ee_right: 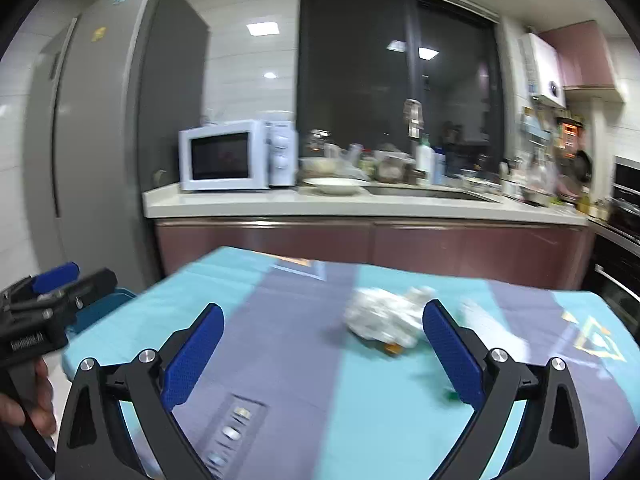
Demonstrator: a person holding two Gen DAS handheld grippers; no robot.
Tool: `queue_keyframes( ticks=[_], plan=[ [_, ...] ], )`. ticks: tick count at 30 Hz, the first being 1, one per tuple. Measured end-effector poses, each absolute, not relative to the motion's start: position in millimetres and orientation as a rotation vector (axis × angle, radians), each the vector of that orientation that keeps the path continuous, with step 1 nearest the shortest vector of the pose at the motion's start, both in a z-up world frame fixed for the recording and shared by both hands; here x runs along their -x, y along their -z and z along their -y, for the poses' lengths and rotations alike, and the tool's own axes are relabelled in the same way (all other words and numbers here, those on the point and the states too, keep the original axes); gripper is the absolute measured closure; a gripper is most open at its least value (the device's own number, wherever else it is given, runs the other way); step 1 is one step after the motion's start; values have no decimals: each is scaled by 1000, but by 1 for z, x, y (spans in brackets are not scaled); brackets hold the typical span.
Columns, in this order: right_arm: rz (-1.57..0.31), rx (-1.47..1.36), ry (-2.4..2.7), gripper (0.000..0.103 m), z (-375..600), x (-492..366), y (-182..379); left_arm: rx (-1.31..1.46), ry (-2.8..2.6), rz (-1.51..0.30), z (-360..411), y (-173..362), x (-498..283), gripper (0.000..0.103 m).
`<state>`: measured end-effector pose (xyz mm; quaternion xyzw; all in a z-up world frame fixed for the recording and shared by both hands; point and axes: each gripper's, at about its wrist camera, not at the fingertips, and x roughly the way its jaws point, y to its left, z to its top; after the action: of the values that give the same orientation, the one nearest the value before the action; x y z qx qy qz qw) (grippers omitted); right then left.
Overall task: Collect trash
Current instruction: 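Move both open tools back over the table toward the tissue, then lower the left tool toward the crumpled white tissue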
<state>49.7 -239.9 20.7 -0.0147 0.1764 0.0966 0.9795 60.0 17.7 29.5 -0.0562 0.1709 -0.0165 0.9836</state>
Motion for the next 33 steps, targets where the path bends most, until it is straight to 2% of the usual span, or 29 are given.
queue_keyframes(
  ticks=[9, 17, 33],
  plan=[
    [-388, 4, -17, 7, 304, -36, -9, 70, 130, -343, 30, -28, -77, 6],
    [-419, 2, 65, 7, 337, -40, 2, 68, 161, -390, 36, -13, -106, 6],
    [-489, -67, 54, 7, 379, -89, 7, -34, 302, -446, 104, -8, -183, 6]
  ],
)
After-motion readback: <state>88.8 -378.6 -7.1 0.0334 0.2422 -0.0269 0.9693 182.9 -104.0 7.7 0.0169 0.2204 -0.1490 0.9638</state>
